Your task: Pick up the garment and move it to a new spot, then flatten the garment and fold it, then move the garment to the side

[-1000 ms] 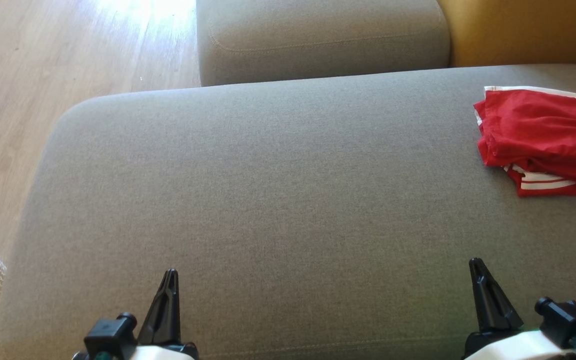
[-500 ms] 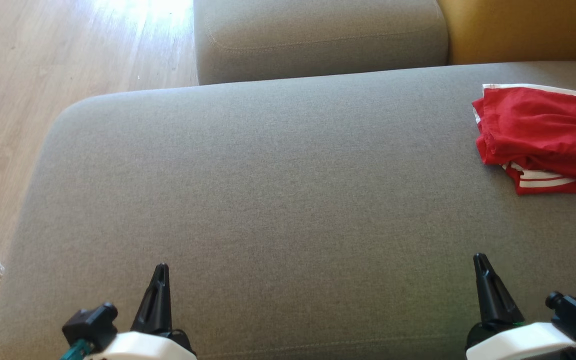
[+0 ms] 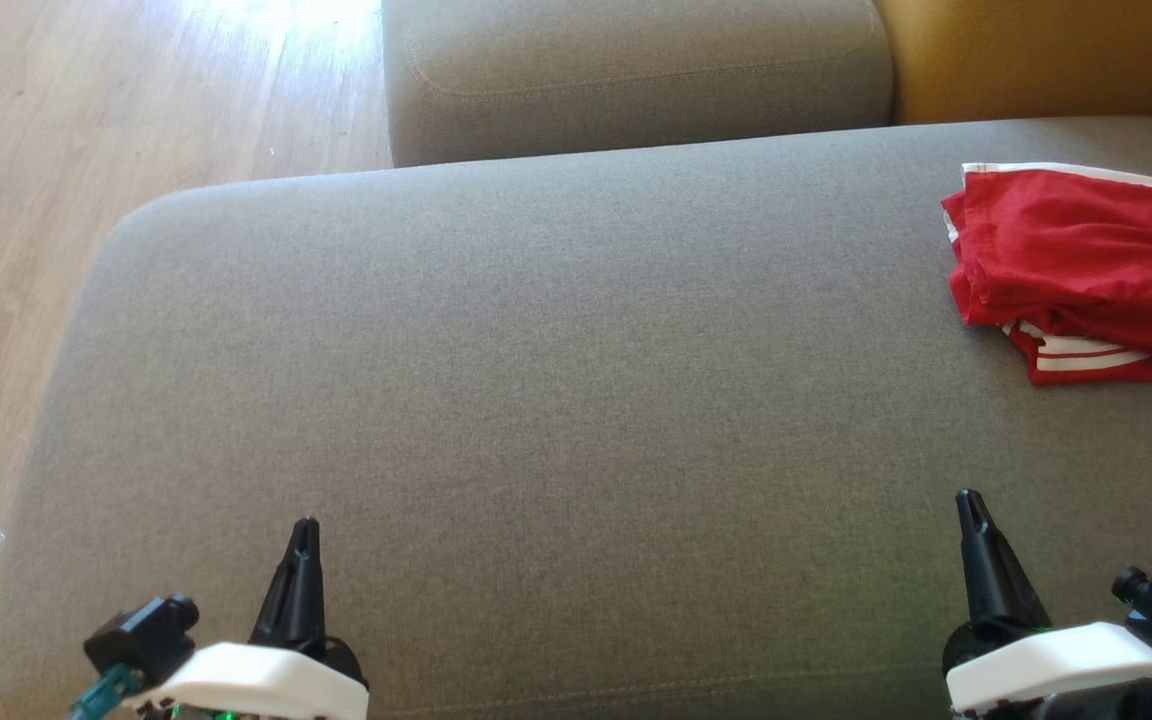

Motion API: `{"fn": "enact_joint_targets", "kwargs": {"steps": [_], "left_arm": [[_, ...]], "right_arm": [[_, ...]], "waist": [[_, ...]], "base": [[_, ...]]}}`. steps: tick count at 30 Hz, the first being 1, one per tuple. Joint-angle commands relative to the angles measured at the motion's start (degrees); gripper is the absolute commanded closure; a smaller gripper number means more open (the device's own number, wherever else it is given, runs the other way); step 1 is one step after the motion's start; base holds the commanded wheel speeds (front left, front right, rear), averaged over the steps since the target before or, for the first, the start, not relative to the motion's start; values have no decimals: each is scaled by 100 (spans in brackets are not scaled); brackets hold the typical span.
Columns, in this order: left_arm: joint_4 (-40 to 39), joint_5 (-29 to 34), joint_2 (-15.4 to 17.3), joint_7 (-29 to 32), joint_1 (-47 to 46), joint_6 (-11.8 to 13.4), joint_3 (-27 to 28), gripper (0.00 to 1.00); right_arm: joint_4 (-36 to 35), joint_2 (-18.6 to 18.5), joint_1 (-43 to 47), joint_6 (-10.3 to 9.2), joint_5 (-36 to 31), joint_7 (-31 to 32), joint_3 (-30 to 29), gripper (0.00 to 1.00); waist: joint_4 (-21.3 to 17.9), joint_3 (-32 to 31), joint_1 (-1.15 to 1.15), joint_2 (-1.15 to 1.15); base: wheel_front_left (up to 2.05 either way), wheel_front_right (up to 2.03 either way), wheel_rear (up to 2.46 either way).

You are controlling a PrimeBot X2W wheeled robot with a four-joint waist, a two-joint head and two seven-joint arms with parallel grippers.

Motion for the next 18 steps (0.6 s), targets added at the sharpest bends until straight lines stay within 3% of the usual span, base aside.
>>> {"fn": "enact_joint_targets", "kwargs": {"steps": [1,18], "left_arm": [[-123,-236,93,48,-326,-60,131,100],[49,-1428,120,298,-552,-230,368,100]], "right_arm": [[-139,-114,-289,-1,238,43,11,100],[4,-146,-501,-1,1389,298,-18,100]], "waist": [[-5,4,0,0],[-43,40,0,0]], "base": [[0,0,0],[0,0,0]]}}
